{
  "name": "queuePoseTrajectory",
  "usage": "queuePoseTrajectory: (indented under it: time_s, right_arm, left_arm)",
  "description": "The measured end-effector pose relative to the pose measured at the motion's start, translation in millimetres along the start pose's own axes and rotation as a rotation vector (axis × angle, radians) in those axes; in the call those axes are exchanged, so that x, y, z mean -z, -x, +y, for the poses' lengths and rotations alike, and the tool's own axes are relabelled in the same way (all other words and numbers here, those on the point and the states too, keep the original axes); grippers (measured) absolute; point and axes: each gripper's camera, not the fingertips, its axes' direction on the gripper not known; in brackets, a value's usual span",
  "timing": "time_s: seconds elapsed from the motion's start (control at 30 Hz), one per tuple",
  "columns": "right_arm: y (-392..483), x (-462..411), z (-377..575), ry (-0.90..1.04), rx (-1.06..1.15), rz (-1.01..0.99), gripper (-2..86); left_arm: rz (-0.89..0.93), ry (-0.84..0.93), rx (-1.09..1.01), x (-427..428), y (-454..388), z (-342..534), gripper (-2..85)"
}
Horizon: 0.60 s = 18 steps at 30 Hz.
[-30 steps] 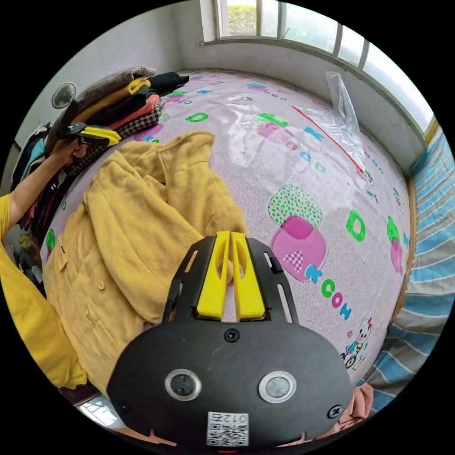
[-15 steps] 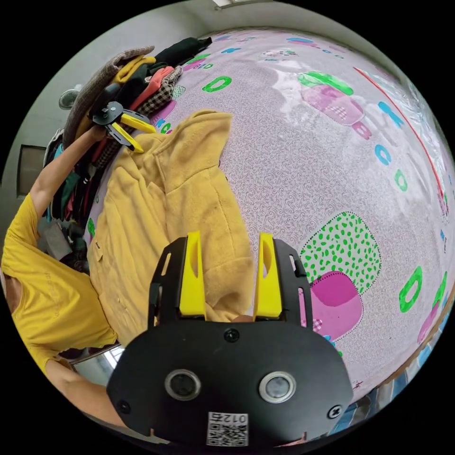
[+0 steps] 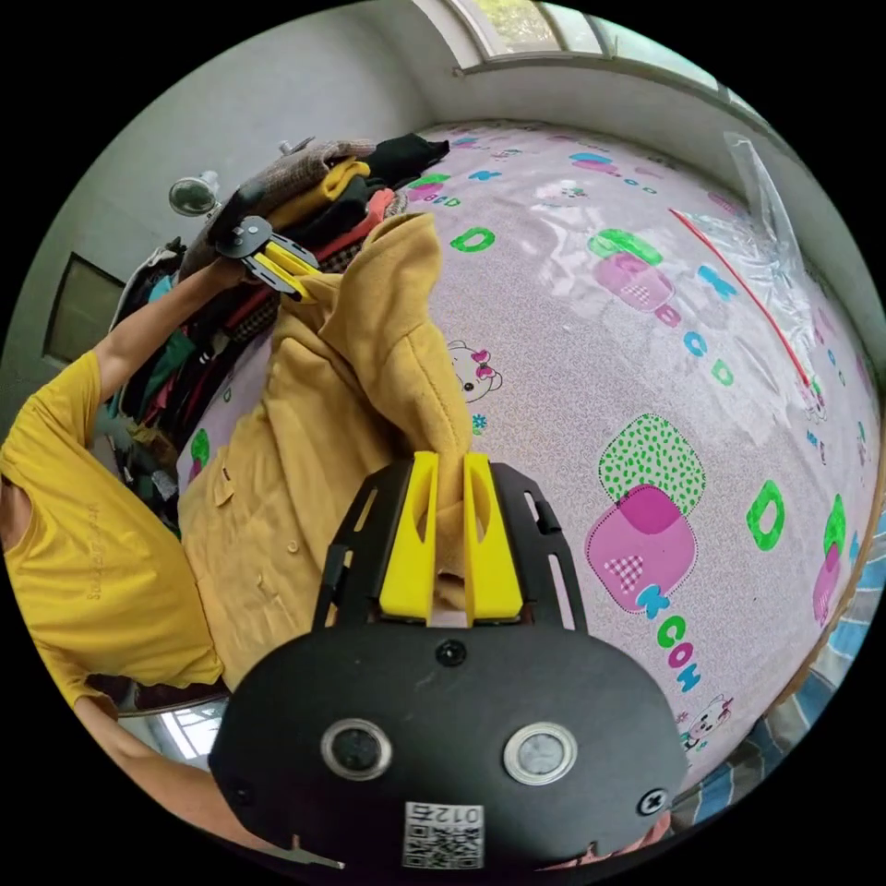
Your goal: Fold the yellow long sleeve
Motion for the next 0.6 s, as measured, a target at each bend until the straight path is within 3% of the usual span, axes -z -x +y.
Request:
queuePoseTrajectory:
  time_s: [0.17, 0.3, 0.47, 0.6]
  right_arm:
    - [122.0, 65.6, 75.0, -0.095, 0.117, 0.059, 2.6]
    - [227.9, 79.5, 153.8, -0.095, 0.213, 0.123, 4.2]
    - [354.1, -3.1, 279.4, 0.054, 0.25, 0.263, 7.3]
    - [399.0, -77.8, 337.6, 0.226, 0.205, 0.261, 8.1]
  left_arm:
    - [-0.171, -0.093, -0.11, 83.7, -142.1, 88.0, 5.2]
    - [-0.281, -0.121, -0.165, 102.1, -262.6, 181.5, 6.9]
    - [-0.466, -0.062, -0.157, 18.7, -425.8, 318.4, 8.2]
    - [-0.326, 0.154, -0.033, -49.1, -461.9, 369.8, 7.5]
